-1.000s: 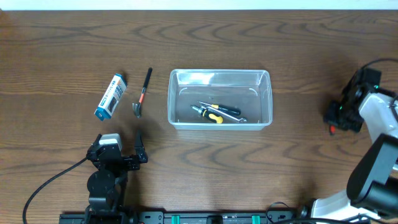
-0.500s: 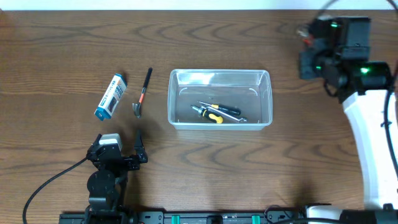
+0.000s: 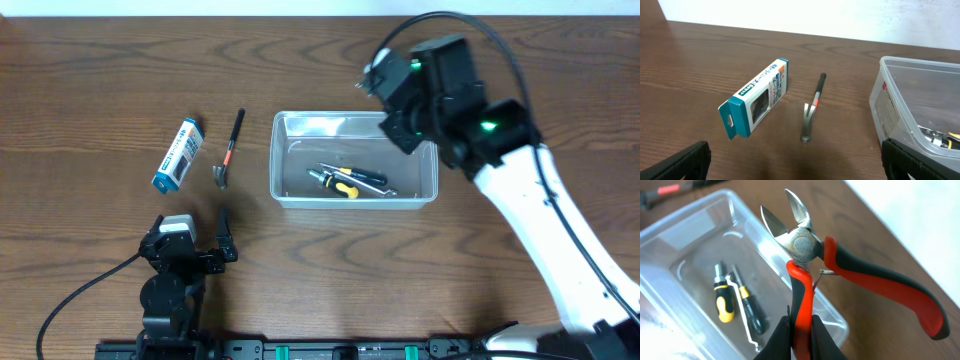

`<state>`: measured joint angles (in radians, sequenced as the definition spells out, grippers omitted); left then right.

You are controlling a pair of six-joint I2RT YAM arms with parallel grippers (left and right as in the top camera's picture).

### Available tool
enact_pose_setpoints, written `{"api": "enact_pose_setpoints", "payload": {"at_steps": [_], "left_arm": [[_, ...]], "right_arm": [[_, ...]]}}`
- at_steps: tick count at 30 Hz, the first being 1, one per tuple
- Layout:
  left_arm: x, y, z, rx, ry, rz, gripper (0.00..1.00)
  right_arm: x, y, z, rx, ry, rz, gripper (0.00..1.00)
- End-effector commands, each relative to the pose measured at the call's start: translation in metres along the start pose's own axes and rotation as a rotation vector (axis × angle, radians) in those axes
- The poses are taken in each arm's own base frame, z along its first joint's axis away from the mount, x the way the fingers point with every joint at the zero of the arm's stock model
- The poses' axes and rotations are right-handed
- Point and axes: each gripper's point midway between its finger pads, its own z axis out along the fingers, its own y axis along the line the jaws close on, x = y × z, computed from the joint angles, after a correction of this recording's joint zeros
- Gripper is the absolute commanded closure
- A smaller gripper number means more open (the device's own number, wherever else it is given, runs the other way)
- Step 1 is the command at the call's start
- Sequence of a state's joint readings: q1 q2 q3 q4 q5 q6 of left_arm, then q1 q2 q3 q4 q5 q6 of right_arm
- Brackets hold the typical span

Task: Pack container
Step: 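Lift the pliers and carry them over the container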

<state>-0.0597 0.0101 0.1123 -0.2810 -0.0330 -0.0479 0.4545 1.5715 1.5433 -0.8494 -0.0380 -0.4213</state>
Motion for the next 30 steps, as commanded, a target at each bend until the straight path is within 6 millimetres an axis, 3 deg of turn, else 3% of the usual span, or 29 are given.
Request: {"api": "enact_pose_setpoints", "payload": {"at_steps": [1,7,15,22,30], "left_arm": [[0.011,0.002,0.003,-0.008,0.025,0.011,0.02],[0.011,0.002,0.003,-0.008,0.025,0.011,0.02],[0.011,0.002,0.003,-0.008,0.025,0.011,0.02],[0.011,0.002,0.003,-0.008,0.025,0.011,0.02],[0.011,0.002,0.003,-0.008,0.025,0.011,0.02]], "right_arm": [[0.002,0.014,0.026,-0.041,0.045,-0.077,0.99],[0.029,0.025,0.079,-0.097,0.172,-0.082,0.99],[0.065,0.040,0.129,-0.161,0.308,-0.076,0.99],[0.090,0.050,0.152,-0.201,0.388,-0.069,0.99],[0.095,0.062,0.161,-0.255,0.396,-0.040,0.99]]}}
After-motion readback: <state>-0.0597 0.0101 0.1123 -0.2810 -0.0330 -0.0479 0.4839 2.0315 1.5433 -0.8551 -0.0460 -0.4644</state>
